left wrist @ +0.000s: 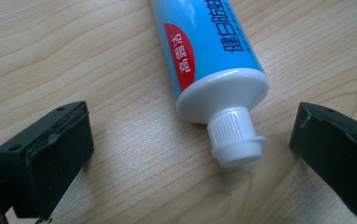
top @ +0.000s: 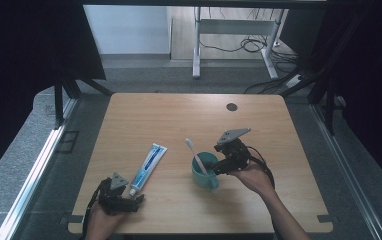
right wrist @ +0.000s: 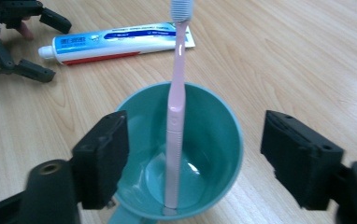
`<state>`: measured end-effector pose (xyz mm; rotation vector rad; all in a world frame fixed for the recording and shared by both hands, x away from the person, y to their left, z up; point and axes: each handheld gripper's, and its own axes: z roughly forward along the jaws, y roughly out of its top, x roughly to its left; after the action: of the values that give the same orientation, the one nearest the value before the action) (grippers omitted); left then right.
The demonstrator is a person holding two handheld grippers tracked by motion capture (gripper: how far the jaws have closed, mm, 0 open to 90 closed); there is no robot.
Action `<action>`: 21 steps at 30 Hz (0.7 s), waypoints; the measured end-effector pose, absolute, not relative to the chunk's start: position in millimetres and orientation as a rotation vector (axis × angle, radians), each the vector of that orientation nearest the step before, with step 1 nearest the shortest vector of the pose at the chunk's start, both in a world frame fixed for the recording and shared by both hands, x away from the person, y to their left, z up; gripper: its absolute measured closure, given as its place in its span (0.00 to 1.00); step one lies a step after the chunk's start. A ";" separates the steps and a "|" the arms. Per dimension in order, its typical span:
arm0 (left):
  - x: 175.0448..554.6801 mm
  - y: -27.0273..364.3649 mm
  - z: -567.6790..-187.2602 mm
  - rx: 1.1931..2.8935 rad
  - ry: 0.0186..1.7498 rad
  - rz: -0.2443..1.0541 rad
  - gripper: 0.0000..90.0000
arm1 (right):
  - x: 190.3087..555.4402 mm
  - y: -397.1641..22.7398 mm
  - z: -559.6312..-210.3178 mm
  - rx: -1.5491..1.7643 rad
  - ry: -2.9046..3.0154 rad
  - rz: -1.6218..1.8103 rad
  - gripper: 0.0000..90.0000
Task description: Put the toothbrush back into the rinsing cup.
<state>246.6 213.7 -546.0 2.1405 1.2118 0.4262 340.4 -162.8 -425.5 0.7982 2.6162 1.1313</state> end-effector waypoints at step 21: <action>246.7 213.3 -546.2 2.136 1.217 0.427 0.00 | 333.0 -200.4 -424.6 0.847 2.542 1.041 0.00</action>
<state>246.7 213.3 -546.2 2.1361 1.2168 0.4268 333.0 -200.4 -424.6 0.8465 2.5419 1.0407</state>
